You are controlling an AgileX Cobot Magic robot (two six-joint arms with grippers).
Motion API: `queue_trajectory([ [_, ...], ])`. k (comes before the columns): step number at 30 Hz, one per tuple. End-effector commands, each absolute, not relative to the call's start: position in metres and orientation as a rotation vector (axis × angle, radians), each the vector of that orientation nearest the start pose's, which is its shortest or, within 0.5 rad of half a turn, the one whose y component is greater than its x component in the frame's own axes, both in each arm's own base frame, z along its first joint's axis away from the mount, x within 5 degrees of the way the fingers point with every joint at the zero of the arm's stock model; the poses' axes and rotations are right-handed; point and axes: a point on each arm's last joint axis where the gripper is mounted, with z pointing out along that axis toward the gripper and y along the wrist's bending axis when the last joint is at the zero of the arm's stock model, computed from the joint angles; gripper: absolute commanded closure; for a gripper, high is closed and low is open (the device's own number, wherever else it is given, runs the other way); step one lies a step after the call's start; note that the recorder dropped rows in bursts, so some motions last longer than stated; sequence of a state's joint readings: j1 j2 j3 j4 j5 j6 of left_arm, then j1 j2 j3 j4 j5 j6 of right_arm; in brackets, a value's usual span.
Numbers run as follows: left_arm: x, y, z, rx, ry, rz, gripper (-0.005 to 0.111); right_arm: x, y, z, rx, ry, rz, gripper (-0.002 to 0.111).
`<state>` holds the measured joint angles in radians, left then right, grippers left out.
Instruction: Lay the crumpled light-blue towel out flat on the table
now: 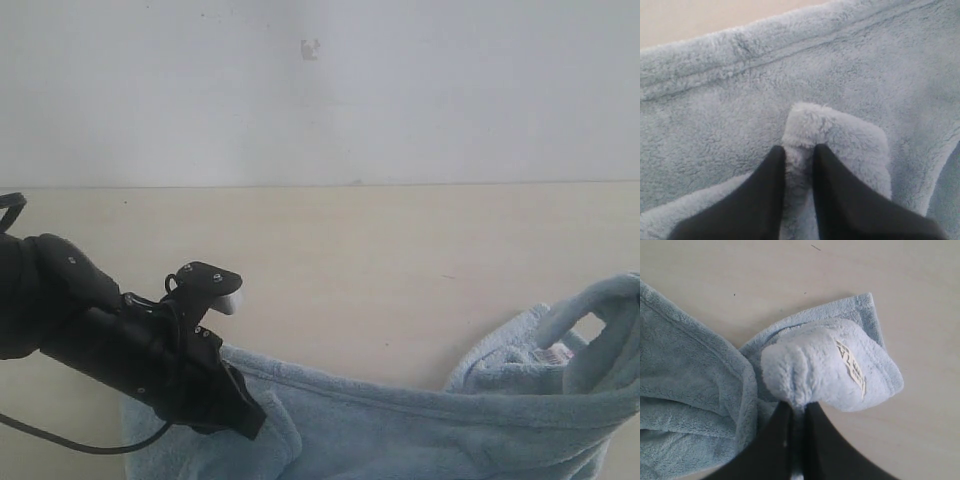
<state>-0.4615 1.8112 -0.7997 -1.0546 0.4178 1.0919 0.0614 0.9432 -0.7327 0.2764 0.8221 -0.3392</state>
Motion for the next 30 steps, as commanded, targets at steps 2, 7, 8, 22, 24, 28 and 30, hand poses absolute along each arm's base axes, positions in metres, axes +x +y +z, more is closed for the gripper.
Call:
queue_trajectory([
  [2,0.264,-0.168,0.127,0.786,2.588,-0.613,0.102,0.169,0.028,0.295,-0.353,2.444,0.206,0.108],
  [7,0.263,-0.167,0.146,0.794,2.525,-0.610,0.103,0.169,0.028,0.295,-0.354,2.445,0.207,0.108],
  [8,0.263,-0.167,0.152,0.788,2.507,-0.613,0.103,0.169,0.028,0.295,-0.354,2.445,0.207,0.108],
  [22,0.238,-0.140,0.235,0.692,2.400,-0.461,0.103,0.165,0.029,0.292,-0.359,2.494,0.226,0.108],
  [24,0.231,-0.132,0.249,0.671,2.370,-0.406,0.103,0.163,0.029,0.291,-0.358,2.518,0.234,0.108],
  [28,0.213,-0.113,0.281,0.606,2.305,-0.294,0.103,0.163,0.025,0.283,-0.259,2.543,0.206,0.108],
  [30,0.200,-0.102,0.296,0.562,2.287,-0.266,0.103,0.167,0.023,0.279,-0.177,2.523,0.188,0.108],
])
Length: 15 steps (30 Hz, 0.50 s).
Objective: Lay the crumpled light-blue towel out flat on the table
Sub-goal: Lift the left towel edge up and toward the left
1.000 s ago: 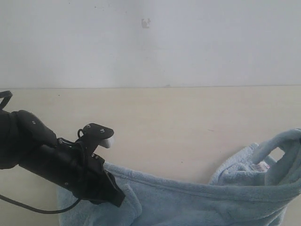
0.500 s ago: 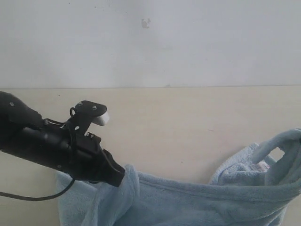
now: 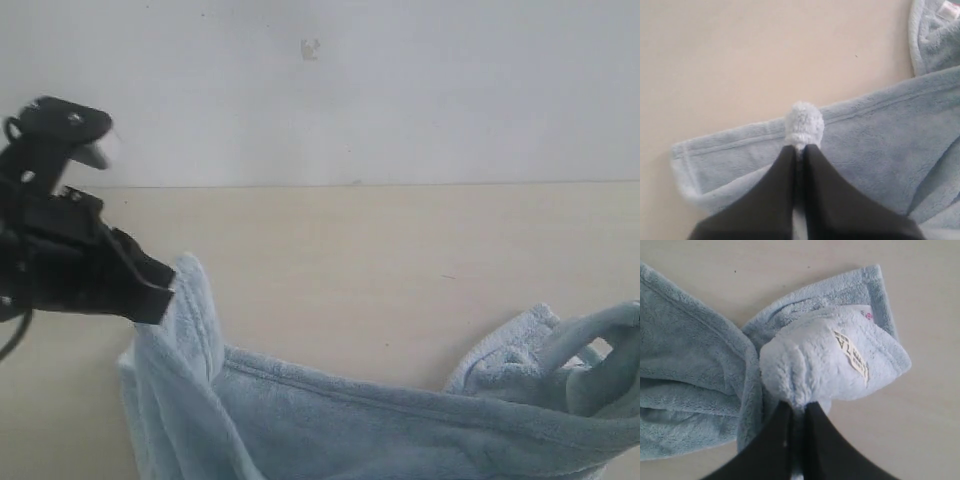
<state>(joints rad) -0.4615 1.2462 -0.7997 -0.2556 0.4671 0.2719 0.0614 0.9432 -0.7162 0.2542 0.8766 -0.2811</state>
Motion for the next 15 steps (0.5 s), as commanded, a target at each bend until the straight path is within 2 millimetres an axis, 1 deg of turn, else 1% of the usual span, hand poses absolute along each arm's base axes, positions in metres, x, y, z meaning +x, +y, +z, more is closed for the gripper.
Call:
queue_trajectory([
  [1,0.192,-0.098,0.302,0.550,2.283,-0.267,0.103,0.170,0.022,0.278,-0.150,2.501,0.178,0.108],
  [4,0.172,-0.088,0.318,0.548,2.250,-0.276,0.103,0.183,0.021,0.276,-0.096,2.475,0.175,0.108],
  [5,0.165,-0.085,0.323,0.546,2.235,-0.280,0.103,0.188,0.022,0.276,-0.093,2.485,0.176,0.105],
  [6,0.160,-0.083,0.327,0.544,2.221,-0.283,0.103,0.193,0.022,0.273,-0.098,2.516,0.177,0.100],
  [7,0.151,-0.079,0.333,0.528,2.200,-0.294,0.103,0.200,0.023,0.269,-0.120,2.565,0.176,0.088],
  [8,0.144,-0.075,0.338,0.523,2.176,-0.299,0.103,0.204,0.023,0.266,-0.166,2.600,0.168,0.070],
  [9,0.136,-0.071,0.343,0.503,2.157,-0.312,0.103,0.209,0.024,0.266,-0.211,2.587,0.152,0.041],
  [10,0.133,-0.070,0.345,0.491,2.149,-0.320,0.103,0.210,0.023,0.268,-0.240,2.562,0.139,0.031],
  [11,0.129,-0.068,0.348,0.485,2.132,-0.325,0.103,0.208,0.024,0.275,-0.258,2.502,0.131,0.029],
  [12,0.129,-0.068,0.348,0.483,2.130,-0.326,0.103,0.206,0.024,0.281,-0.279,2.462,0.132,0.032],
  [13,0.130,-0.068,0.350,0.455,2.117,-0.342,0.103,0.200,0.025,0.292,-0.321,2.394,0.134,0.040],
  [14,0.131,-0.068,0.351,0.442,2.098,-0.350,0.103,0.195,0.026,0.298,-0.342,2.354,0.141,0.043],
  [15,0.134,-0.070,0.355,0.384,2.060,-0.389,0.103,0.184,0.028,0.310,-0.377,2.285,0.148,0.045],
])
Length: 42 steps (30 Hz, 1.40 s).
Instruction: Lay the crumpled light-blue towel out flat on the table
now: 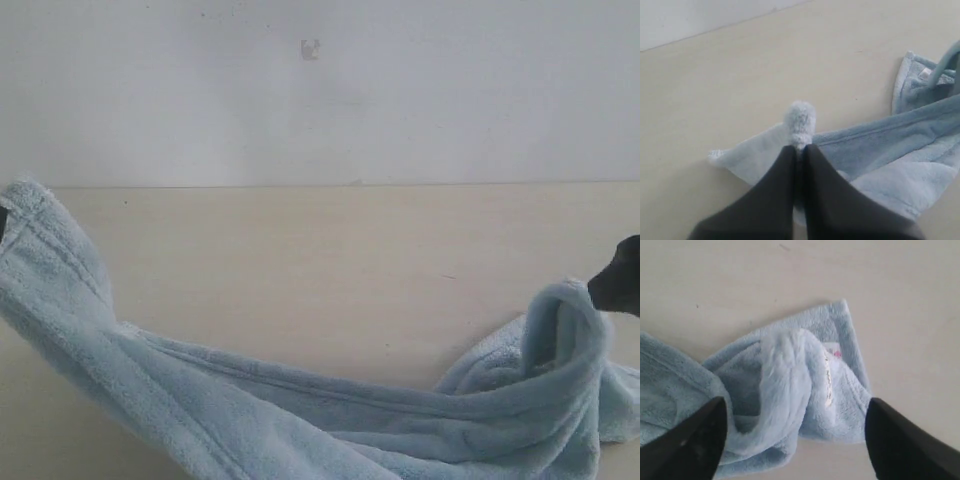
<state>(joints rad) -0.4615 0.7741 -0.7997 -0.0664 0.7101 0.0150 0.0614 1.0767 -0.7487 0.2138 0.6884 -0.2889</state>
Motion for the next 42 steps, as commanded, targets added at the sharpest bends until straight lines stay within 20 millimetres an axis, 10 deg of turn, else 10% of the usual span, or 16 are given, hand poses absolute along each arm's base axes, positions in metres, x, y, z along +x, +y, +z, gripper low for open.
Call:
queue_trajectory([
  [1,0.136,-0.072,0.359,0.345,2.014,-0.428,0.103,0.174,0.031,0.317,-0.441,2.234,0.134,0.045],
  [9,0.138,-0.074,0.364,0.312,1.970,-0.478,0.103,0.128,0.067,0.299,-0.947,2.485,0.321,0.045],
  [21,0.137,-0.074,0.361,0.319,1.997,-0.474,0.103,0.138,0.123,0.242,-1.542,2.504,0.199,0.045],
  [42,0.136,-0.073,0.360,0.338,2.006,-0.455,0.103,0.145,0.171,0.156,-1.497,2.383,0.123,0.045],
])
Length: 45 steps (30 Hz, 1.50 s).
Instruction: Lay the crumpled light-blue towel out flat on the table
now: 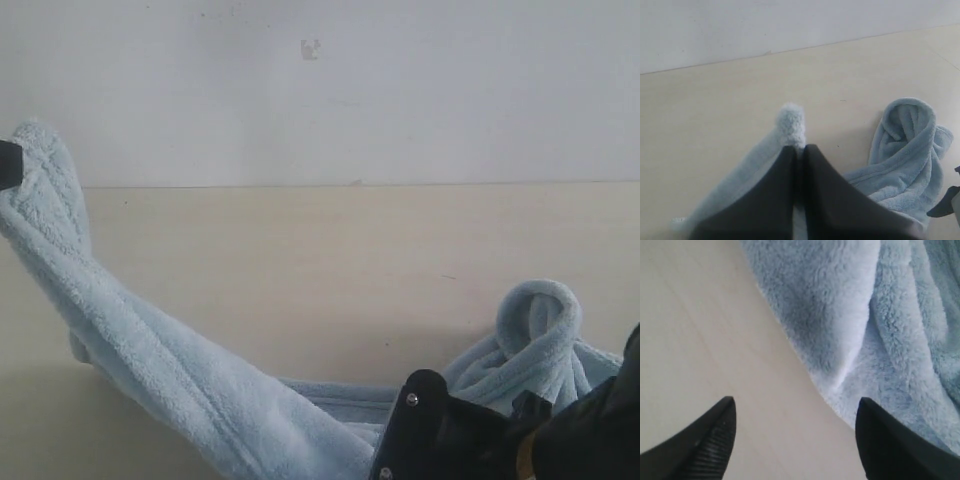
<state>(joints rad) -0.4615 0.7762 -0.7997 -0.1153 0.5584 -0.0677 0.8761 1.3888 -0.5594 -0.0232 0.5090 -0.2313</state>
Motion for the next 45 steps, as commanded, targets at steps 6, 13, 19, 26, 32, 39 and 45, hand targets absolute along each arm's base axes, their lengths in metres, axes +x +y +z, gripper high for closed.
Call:
queue_trajectory([
  [6,0.135,-0.073,0.360,0.339,2.016,-0.456,0.103,0.154,0.181,0.133,-1.433,2.408,0.120,0.045],
  [13,0.135,-0.073,0.358,0.344,2.035,-0.454,0.103,0.167,0.182,0.120,-1.313,2.432,0.122,0.047],
  [19,0.134,-0.074,0.357,0.338,2.052,-0.472,0.103,0.187,0.156,0.119,-1.001,2.618,0.090,0.093],
  [26,0.133,-0.074,0.356,0.345,2.063,-0.468,0.103,0.183,0.147,0.137,-0.985,2.624,0.056,0.108],
  [32,0.133,-0.074,0.356,0.345,2.059,-0.468,0.103,0.167,0.128,0.194,-0.993,2.530,0.021,0.108],
  [39,0.134,-0.074,0.357,0.343,2.050,-0.469,0.103,0.135,0.107,0.302,-1.129,2.369,0.077,0.108],
  [45,0.134,-0.074,0.357,0.345,2.047,-0.468,0.103,0.133,0.100,0.367,-1.199,2.315,0.008,0.108],
])
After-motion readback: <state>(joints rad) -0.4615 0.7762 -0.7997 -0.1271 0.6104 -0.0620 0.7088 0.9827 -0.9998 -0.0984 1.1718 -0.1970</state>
